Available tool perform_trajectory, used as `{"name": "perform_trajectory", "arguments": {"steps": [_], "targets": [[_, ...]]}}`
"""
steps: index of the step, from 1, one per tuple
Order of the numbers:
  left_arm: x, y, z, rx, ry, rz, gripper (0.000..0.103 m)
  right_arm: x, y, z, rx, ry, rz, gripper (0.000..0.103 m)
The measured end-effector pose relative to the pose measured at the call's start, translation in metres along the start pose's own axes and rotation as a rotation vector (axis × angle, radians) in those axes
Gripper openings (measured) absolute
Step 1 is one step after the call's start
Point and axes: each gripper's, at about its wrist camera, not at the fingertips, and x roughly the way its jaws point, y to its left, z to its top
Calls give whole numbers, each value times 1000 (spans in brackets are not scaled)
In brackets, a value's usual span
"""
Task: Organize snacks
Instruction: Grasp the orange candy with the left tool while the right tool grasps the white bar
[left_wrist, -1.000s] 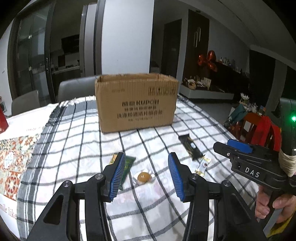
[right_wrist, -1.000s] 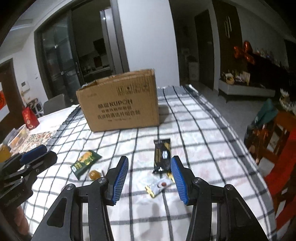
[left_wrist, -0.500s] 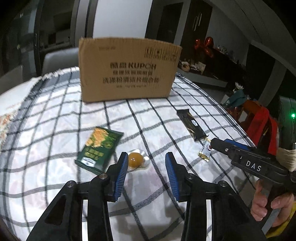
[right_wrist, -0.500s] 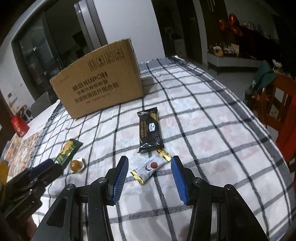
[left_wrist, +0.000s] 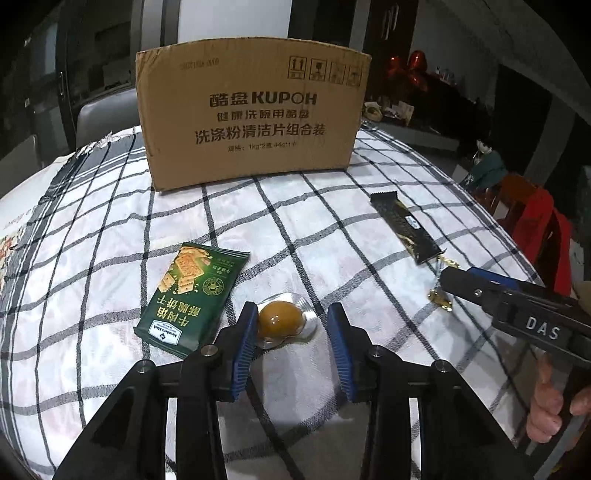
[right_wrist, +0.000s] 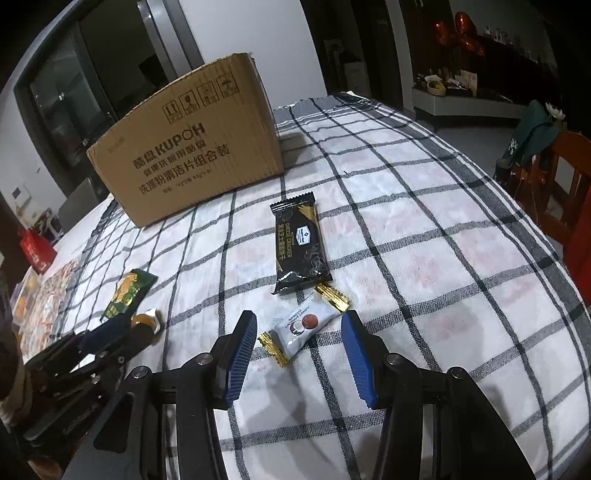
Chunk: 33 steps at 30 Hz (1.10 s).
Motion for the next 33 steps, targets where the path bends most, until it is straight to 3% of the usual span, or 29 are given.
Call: {"name": "perform_trajectory", "arguments": {"steps": [18,23,33], "targets": [[7,0,2,-9,11,22,36,8,3,0,-8,14,1,48],[-4,1,4,-43,-7,5,36,9,3,1,-16,14,-5,44],[-16,-15,11,-17,-38,-8,36,16,8,3,-80,14,-51,32]]}}
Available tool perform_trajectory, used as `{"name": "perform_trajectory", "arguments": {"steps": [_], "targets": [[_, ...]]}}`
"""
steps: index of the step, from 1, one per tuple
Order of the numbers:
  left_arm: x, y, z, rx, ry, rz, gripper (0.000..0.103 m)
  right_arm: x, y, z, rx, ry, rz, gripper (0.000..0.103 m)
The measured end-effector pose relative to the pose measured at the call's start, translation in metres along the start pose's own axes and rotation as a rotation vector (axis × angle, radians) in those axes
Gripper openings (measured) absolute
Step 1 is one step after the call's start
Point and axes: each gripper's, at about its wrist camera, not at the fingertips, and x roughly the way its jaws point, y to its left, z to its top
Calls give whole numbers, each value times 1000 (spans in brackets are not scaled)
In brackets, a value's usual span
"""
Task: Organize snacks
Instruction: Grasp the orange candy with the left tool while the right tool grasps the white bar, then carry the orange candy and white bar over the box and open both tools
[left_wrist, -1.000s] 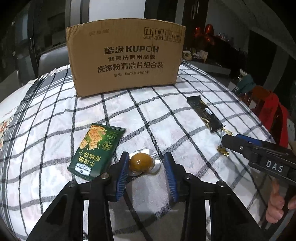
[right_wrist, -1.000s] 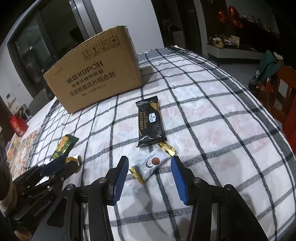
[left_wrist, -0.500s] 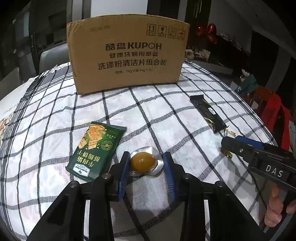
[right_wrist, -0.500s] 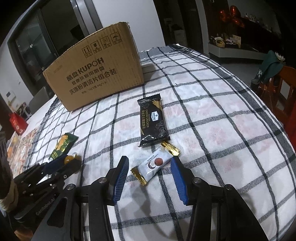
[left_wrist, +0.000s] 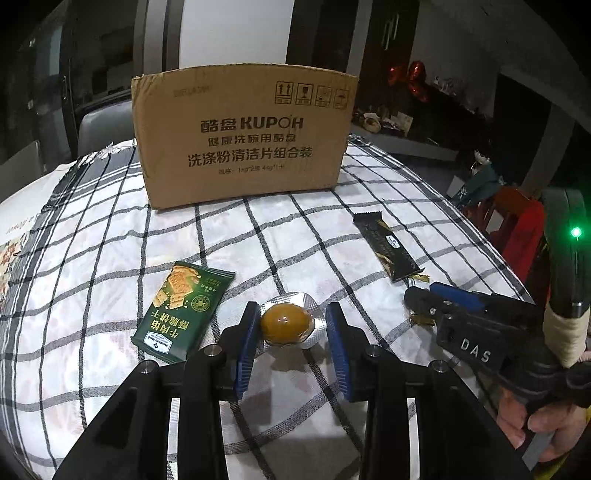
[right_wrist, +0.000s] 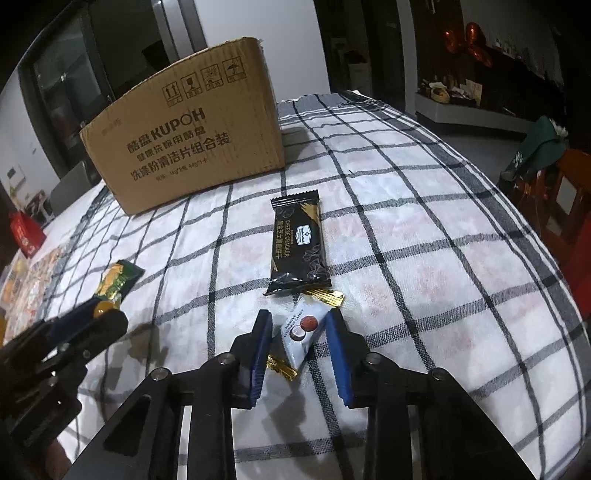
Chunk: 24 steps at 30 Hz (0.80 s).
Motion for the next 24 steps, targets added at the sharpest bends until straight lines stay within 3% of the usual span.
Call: {"name": "perform_trajectory", "arguments": {"steps": [7,24], "targets": [[-5,-9,0,6,-1,5,36,0,1,0,-42,2,-12,21],[-35,-28,-1,0,-19,-2,36,-48,-10,-12,-4,-1,59,20]]}}
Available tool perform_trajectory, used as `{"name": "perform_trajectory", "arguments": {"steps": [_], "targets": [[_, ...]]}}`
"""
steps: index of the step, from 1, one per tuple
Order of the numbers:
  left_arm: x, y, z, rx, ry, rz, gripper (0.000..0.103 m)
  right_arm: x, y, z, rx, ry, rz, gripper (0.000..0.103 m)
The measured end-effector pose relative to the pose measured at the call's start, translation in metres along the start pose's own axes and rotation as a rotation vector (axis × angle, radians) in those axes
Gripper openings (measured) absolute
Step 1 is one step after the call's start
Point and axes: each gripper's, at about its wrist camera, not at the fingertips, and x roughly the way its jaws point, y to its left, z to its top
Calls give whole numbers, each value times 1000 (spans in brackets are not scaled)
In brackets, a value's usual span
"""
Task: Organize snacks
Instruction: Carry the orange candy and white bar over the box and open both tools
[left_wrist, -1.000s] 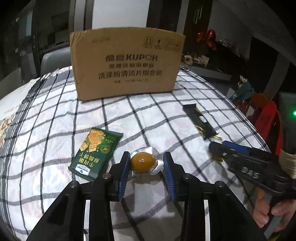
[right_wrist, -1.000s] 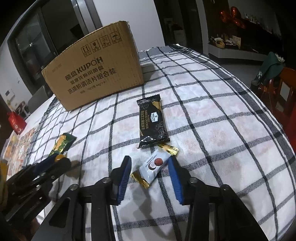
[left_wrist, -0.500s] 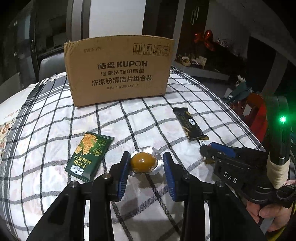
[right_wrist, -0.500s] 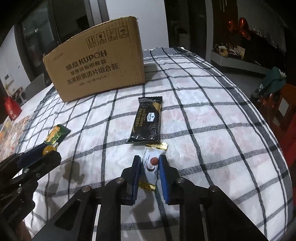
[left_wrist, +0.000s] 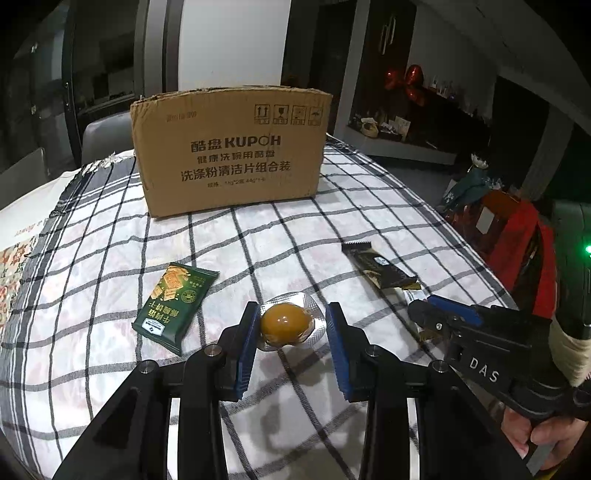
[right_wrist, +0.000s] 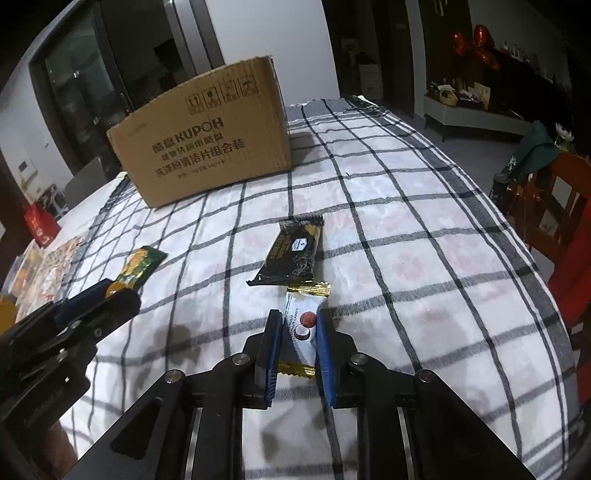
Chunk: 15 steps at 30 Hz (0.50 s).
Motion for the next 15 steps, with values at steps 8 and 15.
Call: {"name": "perform_trajectory", "arguments": {"steps": [8,15], "targets": [[-18,-12,-2,8,-24,1,36,-20,1,-11,4,38,55,20],[-36,-15,2,5,-49,-2,36,-43,8,-7,-16,-25,67,20]]}}
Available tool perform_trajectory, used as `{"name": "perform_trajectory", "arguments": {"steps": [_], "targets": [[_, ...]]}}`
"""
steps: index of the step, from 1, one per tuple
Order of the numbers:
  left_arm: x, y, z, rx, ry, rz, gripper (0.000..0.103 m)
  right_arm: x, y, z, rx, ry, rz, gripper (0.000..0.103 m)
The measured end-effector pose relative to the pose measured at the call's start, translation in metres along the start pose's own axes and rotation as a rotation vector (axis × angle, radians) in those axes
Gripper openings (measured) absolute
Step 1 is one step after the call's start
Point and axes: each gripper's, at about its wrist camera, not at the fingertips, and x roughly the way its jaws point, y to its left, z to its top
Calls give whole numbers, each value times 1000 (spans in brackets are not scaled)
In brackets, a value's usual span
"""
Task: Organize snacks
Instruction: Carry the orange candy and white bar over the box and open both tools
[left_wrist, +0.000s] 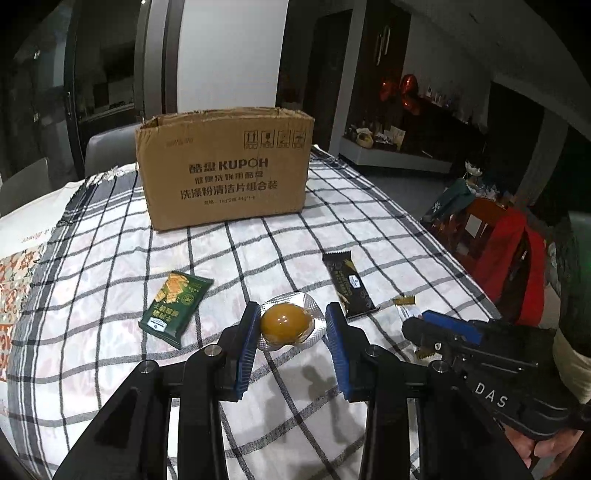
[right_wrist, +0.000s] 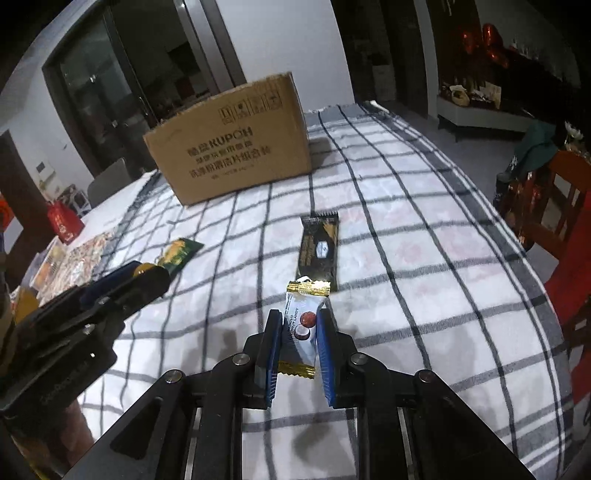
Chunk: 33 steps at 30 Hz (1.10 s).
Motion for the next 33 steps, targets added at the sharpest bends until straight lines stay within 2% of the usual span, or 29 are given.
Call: {"name": "perform_trajectory", "arguments": {"steps": [9,19,25,33], "targets": [[-23,14,34,-10,-52,28,36,-19,22,39,-63,-93,34,20],[-43,40,97,27,-135,95,36,-22,55,105,-149,-170,86,20],[-40,52,131,52,-157,127,36,-15,66,150,-162,-202,106,20],[-17,70,173,64,-158,130,36,0,76,203,-195,-245,102,20]]}}
